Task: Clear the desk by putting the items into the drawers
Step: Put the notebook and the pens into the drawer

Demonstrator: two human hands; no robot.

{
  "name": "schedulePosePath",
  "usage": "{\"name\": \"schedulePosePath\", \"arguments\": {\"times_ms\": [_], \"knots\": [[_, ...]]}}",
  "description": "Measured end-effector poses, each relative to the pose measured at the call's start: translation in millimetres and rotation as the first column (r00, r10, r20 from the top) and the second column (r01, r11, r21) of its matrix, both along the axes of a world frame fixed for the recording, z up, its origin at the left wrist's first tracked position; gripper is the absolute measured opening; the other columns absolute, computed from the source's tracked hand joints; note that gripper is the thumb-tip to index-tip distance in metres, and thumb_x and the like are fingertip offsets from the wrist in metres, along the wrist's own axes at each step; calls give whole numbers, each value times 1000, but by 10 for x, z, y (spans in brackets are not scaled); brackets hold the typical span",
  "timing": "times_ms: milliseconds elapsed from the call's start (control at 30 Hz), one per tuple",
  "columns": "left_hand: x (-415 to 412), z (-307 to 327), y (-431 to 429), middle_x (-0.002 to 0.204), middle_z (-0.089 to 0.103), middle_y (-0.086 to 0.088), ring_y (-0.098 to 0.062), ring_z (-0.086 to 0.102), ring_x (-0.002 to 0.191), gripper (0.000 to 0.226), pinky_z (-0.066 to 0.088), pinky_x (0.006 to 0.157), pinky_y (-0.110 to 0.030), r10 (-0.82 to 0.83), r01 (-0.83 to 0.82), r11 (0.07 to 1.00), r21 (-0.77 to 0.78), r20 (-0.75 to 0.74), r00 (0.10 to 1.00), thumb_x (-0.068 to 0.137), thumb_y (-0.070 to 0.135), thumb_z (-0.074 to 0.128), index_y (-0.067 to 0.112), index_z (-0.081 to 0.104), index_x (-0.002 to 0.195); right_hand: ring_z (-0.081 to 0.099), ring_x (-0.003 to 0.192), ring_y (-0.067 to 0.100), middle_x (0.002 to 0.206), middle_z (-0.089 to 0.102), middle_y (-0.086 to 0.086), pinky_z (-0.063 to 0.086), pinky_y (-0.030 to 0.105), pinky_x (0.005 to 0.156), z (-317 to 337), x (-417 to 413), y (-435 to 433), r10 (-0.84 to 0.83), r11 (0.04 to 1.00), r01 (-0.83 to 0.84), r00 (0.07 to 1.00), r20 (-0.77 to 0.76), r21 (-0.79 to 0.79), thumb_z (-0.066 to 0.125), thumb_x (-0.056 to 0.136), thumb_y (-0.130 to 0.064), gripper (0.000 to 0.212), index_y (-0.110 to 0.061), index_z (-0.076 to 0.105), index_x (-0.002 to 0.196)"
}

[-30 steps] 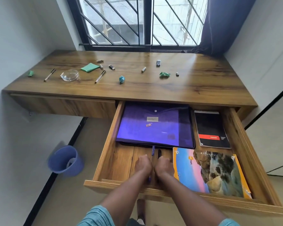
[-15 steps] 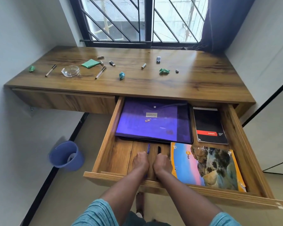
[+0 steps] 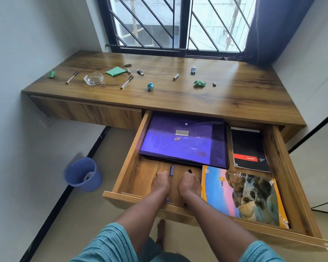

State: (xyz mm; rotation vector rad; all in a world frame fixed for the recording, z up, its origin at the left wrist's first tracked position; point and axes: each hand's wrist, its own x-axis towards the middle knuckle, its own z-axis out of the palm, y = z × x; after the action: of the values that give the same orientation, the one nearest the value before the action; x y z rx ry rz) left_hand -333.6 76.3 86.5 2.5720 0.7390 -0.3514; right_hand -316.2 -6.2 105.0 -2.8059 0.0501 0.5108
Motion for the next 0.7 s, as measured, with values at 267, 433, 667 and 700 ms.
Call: {"name": "schedulePosePath", "arguments": {"times_ms": [267, 433, 667, 700], "knots": [[173, 147, 318, 115, 63, -18, -35, 60, 108, 21, 49, 86, -37, 43, -41, 998, -49, 25, 999, 93, 10, 48, 2, 62, 107, 63, 105, 28, 111, 67, 11, 50, 30, 77, 270, 269, 380, 76, 997, -76, 996, 46, -13, 41, 93, -1, 29, -7, 65, 108], [489, 416, 775, 109, 66, -20, -35, 63, 105, 26, 51, 84, -37, 34, -21, 997, -77, 161, 986, 89, 18, 51, 4, 67, 104, 61, 108, 32, 114, 63, 13, 49, 32, 81, 505, 494, 875, 79, 996, -82, 994, 75, 41, 44, 93, -8, 23, -7, 63, 107], [724, 730, 1930, 103, 69, -19, -36, 65, 100, 28, 52, 80, -38, 84, -60, 994, -88, 298, 951, 88, 18, 47, 10, 70, 101, 59, 110, 34, 116, 63, 15, 49, 35, 83, 771, 778, 2010, 41, 990, -60, 988, 147, 129, 41, 91, -6, 29, -6, 63, 108], [742, 756, 2149, 103, 69, -19, -36, 65, 100, 28, 52, 80, -37, 86, -61, 994, -91, 302, 949, 89, 18, 47, 10, 71, 101, 60, 110, 33, 115, 64, 15, 49, 34, 83, 803, 792, 2224, 32, 989, -54, 988, 150, 139, 41, 90, -5, 29, -6, 64, 107]]}}
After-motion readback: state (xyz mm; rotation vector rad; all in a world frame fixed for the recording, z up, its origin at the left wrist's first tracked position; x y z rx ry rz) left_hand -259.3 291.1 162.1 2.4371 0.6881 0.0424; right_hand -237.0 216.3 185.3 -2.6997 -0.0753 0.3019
